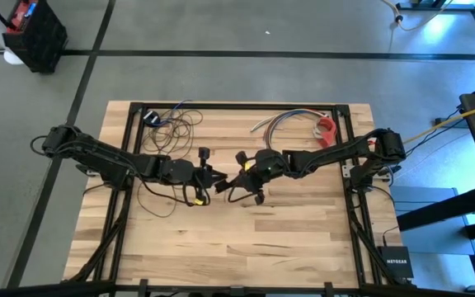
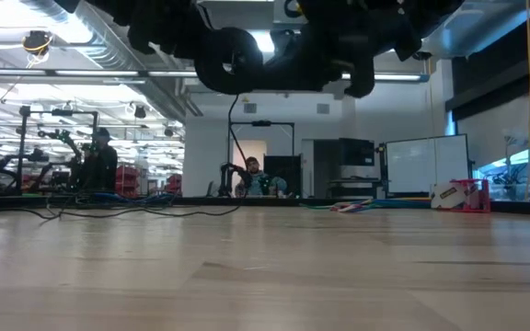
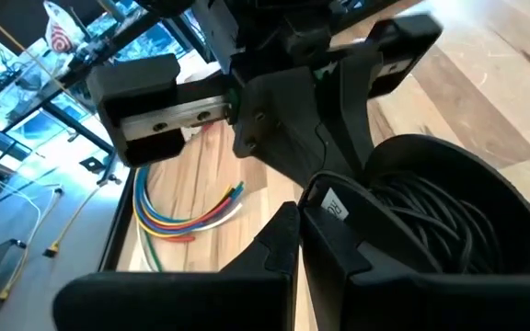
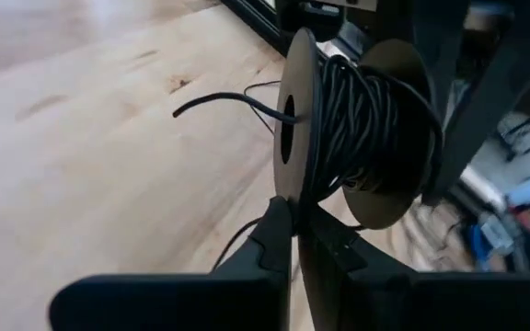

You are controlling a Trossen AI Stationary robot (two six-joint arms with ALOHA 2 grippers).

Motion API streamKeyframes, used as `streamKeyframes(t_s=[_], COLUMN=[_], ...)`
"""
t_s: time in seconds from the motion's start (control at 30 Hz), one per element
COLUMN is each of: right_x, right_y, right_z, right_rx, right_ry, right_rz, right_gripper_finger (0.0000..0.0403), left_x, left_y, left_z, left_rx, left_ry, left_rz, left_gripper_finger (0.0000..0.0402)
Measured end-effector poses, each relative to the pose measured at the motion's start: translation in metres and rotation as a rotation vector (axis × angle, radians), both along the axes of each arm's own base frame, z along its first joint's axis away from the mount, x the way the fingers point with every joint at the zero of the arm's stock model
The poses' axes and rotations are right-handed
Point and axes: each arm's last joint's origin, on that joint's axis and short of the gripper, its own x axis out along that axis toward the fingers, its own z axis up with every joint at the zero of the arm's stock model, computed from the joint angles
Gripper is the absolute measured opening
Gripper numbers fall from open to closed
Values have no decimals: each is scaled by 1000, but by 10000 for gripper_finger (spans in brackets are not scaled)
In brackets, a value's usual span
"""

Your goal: Coiling cords

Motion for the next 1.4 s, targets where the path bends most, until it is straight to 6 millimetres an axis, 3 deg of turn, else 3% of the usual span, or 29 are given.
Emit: streamKeyframes(t_s=[0.4,0.7,0.83,1.07,1.4], right_x=[2,4,5,6,5], right_y=[7,10,9,9,6], right_z=[5,13,16,23,45], right_rx=[-266,-271,-271,-251,-83], right_ry=[-111,-186,-213,-288,-404], right_rz=[37,40,29,17,-104], right_gripper_finger=[17,17,17,17,17], left_x=[-7,-10,-11,-15,-54], left_y=[1,4,6,8,14], left_z=[11,14,13,14,55], left_rx=[-29,-7,4,85,15], left_ry=[-38,-50,-43,-22,-170], left_rz=[4,37,98,151,200], left_gripper_finger=[12,147,177,182,182])
